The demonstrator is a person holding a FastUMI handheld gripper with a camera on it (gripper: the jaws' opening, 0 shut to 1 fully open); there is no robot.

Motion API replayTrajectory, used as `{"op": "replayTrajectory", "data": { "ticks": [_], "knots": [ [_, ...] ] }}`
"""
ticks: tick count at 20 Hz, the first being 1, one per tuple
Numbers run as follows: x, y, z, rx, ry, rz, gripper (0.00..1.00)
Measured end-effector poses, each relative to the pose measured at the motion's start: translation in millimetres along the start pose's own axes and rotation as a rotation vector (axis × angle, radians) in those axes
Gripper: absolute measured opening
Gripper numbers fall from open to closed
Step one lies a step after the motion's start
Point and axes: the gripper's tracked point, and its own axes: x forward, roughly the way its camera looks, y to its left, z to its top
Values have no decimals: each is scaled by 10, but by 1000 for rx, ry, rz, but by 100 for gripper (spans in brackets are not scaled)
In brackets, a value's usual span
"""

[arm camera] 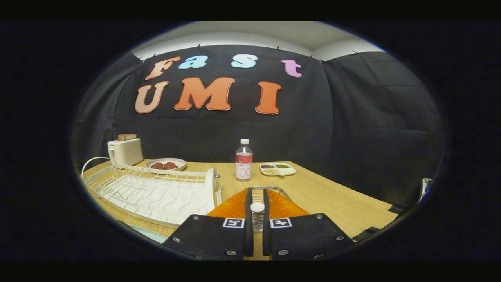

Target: Take the plate from the dish rack, then take the spoon from the basket and place it into the plate.

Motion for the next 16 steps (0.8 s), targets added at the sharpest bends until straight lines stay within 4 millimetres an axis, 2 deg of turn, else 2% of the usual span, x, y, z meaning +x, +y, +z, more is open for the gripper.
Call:
{"op": "replayTrajectory", "data": {
  "ticks": [3,8,16],
  "knots": [
    [-20,-67,20,-10,-1,-11,8],
    [-188,-116,269,-17,-52,-8,8],
    [-700,-193,645,-12,-132,8,8]
  ]
}}
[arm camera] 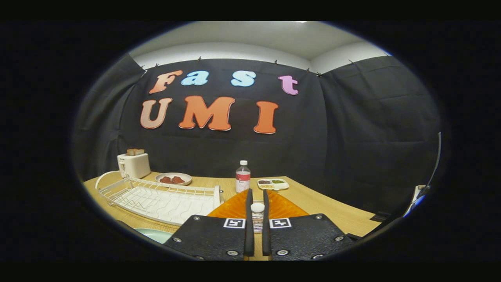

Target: Take the plate from the dish rack, then take the spoon from the basket and place it into the plate.

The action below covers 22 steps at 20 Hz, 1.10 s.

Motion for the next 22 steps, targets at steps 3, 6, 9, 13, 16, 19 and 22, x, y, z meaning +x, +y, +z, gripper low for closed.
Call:
{"op": "replayTrajectory", "data": {
  "ticks": [3,6,9,13,16,19,22],
  "knots": [
    [-229,4,110,4,-20,11,8],
    [-514,31,164,30,-32,36,8],
    [-737,72,205,53,-40,59,8],
    [-996,212,245,68,-48,111,8],
    [-1161,380,169,58,-32,157,8],
    [-1245,588,94,46,-12,200,8],
    [-1333,787,-17,38,8,241,8]
  ]
}}
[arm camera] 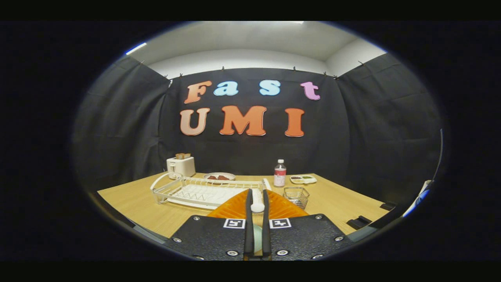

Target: Take the plate from the dish rack, then take the spoon from the basket and place it into the plate.

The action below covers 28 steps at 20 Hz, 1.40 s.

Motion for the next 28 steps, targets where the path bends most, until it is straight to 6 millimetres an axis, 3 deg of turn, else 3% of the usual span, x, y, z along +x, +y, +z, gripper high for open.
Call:
{"op": "replayTrajectory", "data": {
  "ticks": [6,12,20,28],
  "knots": [
    [35,353,-231,-15,38,60,8],
    [157,522,-437,-32,72,78,8],
    [243,652,-670,-63,129,108,8],
    [304,618,-933,-31,239,97,20]
  ]
}}
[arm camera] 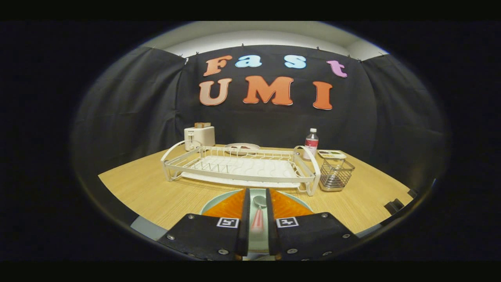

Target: Take the plate from the dish rack, then take the spoon from the basket and place it into the plate.

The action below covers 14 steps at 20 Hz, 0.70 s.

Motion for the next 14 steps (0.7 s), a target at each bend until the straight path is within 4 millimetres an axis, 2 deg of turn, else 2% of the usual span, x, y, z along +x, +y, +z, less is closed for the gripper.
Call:
{"op": "replayTrajectory", "data": {
  "ticks": [1,3,4,5,7,8,9,10,14],
  "knots": [
    [2,-39,2,4,1,-9,26],
    [12,-107,26,15,0,-23,46],
    [8,-145,47,22,-3,-27,53],
    [3,-189,53,27,-6,-36,67],
    [7,-296,83,31,-8,-52,84],
    [11,-338,88,29,-7,-59,87],
    [1,-404,102,26,-8,-69,95],
    [12,-476,135,26,-13,-81,98],
    [11,-781,292,43,-33,-118,98]
  ]
}}
